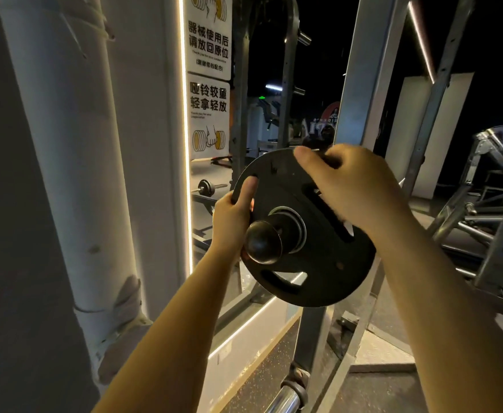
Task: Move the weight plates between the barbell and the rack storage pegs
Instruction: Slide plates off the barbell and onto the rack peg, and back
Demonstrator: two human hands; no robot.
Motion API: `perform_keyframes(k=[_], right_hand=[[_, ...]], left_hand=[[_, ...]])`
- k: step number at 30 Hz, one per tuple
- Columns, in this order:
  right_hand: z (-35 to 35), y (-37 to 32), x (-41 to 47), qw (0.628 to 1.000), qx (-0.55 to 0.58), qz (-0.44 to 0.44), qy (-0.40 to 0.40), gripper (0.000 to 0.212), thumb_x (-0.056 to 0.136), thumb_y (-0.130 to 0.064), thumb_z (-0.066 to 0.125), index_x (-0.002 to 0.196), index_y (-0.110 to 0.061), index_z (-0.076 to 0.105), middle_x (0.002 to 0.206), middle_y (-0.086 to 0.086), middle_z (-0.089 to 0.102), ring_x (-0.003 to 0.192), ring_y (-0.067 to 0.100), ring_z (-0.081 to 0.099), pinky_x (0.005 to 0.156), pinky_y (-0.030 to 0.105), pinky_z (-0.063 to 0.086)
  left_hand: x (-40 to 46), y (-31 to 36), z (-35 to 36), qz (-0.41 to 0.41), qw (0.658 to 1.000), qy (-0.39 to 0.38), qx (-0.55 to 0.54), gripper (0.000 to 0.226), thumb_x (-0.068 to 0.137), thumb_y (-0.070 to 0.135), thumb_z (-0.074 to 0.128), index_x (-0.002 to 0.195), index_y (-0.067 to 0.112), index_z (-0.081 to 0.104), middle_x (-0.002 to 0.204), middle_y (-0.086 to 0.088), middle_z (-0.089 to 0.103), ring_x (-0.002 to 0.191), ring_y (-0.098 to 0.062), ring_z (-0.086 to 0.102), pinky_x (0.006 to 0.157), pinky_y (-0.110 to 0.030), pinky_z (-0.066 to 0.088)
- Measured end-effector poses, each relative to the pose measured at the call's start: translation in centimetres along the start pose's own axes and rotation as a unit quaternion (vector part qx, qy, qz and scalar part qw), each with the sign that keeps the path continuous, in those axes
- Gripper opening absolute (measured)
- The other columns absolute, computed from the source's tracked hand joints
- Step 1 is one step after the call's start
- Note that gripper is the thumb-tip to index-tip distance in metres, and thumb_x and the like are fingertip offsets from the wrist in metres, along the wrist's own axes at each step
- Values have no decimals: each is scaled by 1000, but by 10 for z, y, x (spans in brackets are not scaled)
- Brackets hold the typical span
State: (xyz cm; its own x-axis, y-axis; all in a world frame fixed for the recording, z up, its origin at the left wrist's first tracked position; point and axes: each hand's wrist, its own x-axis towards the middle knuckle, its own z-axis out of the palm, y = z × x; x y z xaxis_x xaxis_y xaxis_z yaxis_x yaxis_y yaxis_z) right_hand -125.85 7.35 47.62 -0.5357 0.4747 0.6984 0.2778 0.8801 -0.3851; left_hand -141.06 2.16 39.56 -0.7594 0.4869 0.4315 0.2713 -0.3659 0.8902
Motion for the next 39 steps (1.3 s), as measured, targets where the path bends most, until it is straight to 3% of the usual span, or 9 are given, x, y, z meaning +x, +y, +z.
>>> perform_keyframes(k=[4,8,14,23,25,27,30,35,39], right_hand=[[10,21,-26,991,86,34,95,41,92,-54,43,65,-23,45,52,-7,42,48,6,43,51,24,29],[11,23,-30,988,110,25,108,38,95,-48,44,63,-27,42,50,-9,40,48,0,48,51,20,29],[-1,16,-4,996,86,33,-15,49,93,-55,41,61,-18,44,48,-4,38,49,13,45,56,29,35],[-8,-4,39,988,-47,-55,-137,57,76,-64,59,78,-7,64,53,1,51,39,6,46,49,19,39],[-8,-4,37,989,-48,-60,-123,58,75,-66,59,79,-8,64,56,1,54,47,10,51,50,19,40],[-7,0,32,992,-45,-66,-94,53,76,-65,58,77,-12,63,60,1,59,56,12,57,53,21,42],[-3,17,12,998,0,-53,-20,41,77,-60,59,78,-19,61,63,-5,57,61,7,56,54,20,37],[14,45,-23,983,146,-4,115,35,76,-55,55,83,-20,57,64,-14,54,64,-8,56,54,3,40],[17,48,-24,979,163,-6,122,37,76,-53,54,83,-17,57,63,-15,53,63,-9,55,54,3,40]], left_hand=[[14,14,-1,87,993,-37,64,43,75,65,56,81,22,61,74,1,64,72,-15,62,75,-38,52],[14,16,-2,111,989,-52,87,40,79,61,55,81,22,60,67,8,60,63,-8,56,67,-27,44],[11,-2,3,39,999,20,24,27,91,43,54,80,20,61,78,-4,66,81,-24,64,81,-38,50],[-9,-34,15,-86,980,101,-145,29,90,49,56,73,25,54,72,1,56,68,-16,56,78,-40,45],[-8,-33,16,-96,974,93,-180,29,85,53,56,73,27,52,73,3,53,68,-14,52,81,-42,43],[-3,-33,16,-38,987,92,-126,28,92,43,52,72,24,54,66,3,55,65,-12,54,77,-30,48],[11,-18,15,27,996,64,-48,30,96,34,49,72,18,56,57,8,58,51,0,55,52,-10,44],[27,10,13,113,990,-58,58,30,85,49,58,85,19,63,74,0,63,66,-10,59,66,-32,47],[24,15,14,104,991,-49,61,41,81,52,57,94,13,64,83,-8,66,76,-22,63,76,-42,51]])
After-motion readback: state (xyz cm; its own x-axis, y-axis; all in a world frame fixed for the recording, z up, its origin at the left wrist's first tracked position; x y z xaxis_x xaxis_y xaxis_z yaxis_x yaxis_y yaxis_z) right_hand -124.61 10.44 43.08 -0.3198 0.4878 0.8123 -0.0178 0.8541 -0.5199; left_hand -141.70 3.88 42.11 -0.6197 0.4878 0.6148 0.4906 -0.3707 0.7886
